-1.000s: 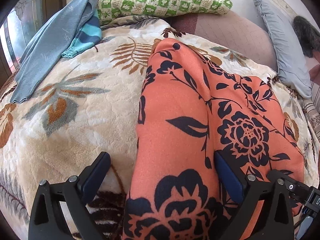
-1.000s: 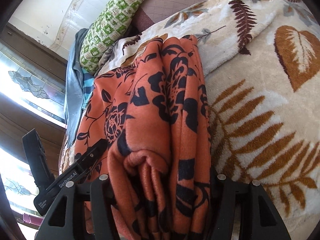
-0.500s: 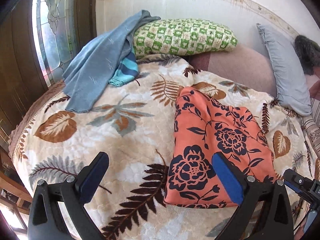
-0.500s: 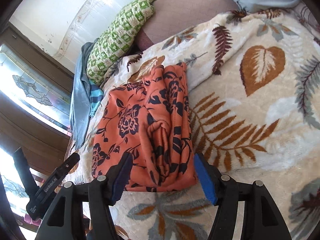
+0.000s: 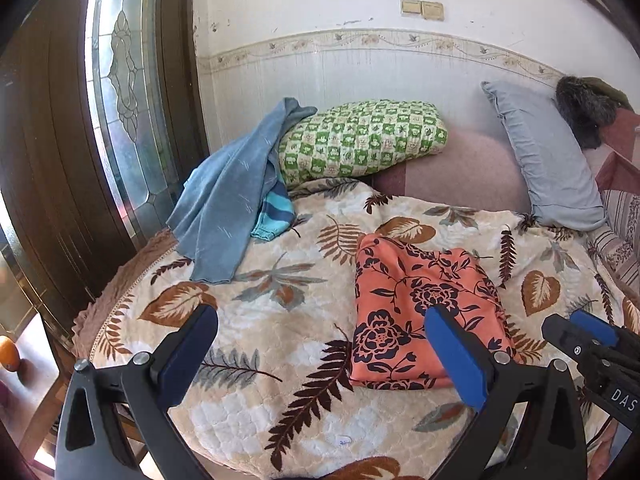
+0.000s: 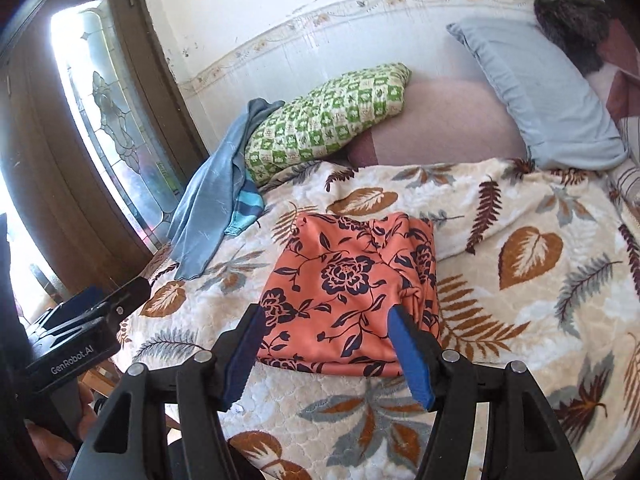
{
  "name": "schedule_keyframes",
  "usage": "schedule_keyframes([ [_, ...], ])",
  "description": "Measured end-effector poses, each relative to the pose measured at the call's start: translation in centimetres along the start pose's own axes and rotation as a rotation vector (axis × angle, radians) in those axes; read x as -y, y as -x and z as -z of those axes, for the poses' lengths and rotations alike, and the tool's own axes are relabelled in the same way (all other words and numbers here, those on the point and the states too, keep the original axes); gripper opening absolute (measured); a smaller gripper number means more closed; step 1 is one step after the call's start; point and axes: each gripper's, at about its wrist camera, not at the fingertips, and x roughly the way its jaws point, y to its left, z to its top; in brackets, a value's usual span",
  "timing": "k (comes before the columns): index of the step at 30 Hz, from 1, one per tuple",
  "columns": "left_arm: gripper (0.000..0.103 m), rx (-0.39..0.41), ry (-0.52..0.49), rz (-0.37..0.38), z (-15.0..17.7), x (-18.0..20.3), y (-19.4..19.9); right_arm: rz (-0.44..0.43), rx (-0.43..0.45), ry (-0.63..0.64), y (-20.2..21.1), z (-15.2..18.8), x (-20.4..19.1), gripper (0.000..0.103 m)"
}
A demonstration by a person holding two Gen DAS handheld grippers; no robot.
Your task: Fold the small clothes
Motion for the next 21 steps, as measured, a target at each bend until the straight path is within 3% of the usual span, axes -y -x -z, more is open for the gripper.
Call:
schedule_keyframes([
  [12,0.103,0.077,-0.057,-0.095,-0.7,-0.3,4.0,0.030,0.087,0.073,4.5,0.2,-2.2,0.068],
  [21,0.103,0.061,-0.034,-0.090,-0.8,-1.3,4.0,0.019,0.167,0.162,6.8,-0.2,-5.4,0.070],
])
